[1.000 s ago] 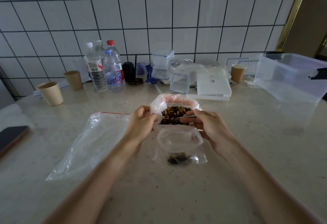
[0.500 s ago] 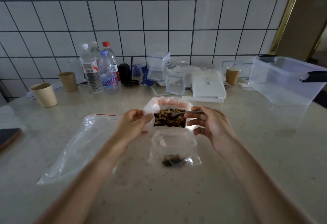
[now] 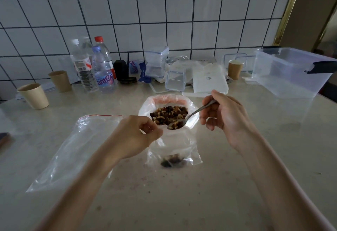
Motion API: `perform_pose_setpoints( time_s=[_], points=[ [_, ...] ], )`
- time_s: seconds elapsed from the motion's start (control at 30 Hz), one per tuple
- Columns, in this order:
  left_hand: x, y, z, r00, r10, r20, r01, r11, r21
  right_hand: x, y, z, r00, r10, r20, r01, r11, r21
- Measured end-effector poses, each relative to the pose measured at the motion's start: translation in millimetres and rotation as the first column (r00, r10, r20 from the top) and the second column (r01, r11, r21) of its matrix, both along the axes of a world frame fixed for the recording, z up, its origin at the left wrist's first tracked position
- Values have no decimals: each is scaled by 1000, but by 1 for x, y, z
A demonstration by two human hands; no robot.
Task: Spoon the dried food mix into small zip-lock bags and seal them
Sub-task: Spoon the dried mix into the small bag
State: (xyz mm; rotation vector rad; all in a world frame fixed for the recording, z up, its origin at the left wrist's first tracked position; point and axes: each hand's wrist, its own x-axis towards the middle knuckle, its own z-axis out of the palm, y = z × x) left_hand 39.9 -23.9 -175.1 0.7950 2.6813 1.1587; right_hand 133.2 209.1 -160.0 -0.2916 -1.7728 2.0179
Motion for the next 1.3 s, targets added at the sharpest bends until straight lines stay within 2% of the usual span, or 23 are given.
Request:
perform_pose_setpoints(
  time_s=[0.1, 0.2, 0.3, 0.4, 0.5, 0.6, 0.73, 0.83, 1.0, 1.13, 1.2, 1.3],
  points=[
    [1, 2, 0, 995, -29, 93, 16, 991, 135, 2, -5, 2, 995, 91, -29, -86, 988, 126],
    [-1, 1, 2, 978, -59, 201, 14, 975, 220, 3, -10, 2, 972, 215, -99, -174, 932, 317],
    [-3, 2, 2, 969, -60, 240, 8, 977, 214, 3, -17, 0, 936, 330, -121, -229, 834, 502],
    [-5, 2, 1, 979, -52, 196, 20, 987, 158, 4, -19, 0, 915, 374, -149, -237, 800, 551],
    [-9, 0, 0, 985, -49, 165, 29, 992, 121, 3, -14, 0, 918, 335, -210, -198, 849, 491],
    [-13, -4, -2, 984, -62, 165, 42, 992, 119, -1, -10, -2, 953, 179, -243, -108, 954, 280],
    [-18, -12, 1, 978, -78, 193, 55, 991, 119, -6, -6, -7, 986, -10, -165, 3, 999, -41],
    [-21, -15, 5, 980, -42, 195, 11, 987, 162, -10, 0, -14, 996, -56, -70, 43, 982, -182],
    [-32, -5, 0, 990, 136, 23, -135, 913, 385, -19, 1, -22, 995, -80, 58, 89, 980, -178],
    [-51, 7, -2, 960, 272, -68, -218, 877, 429, -19, -1, -24, 985, 17, 171, -6, 998, -70],
    [-60, 16, -2, 956, 285, -62, -232, 872, 430, -17, -3, -23, 981, 38, 191, -32, 999, -37],
    [-68, 29, -4, 975, 215, 60, -223, 916, 334, -17, -7, -18, 983, 24, 183, -28, 999, 19]
  ],
)
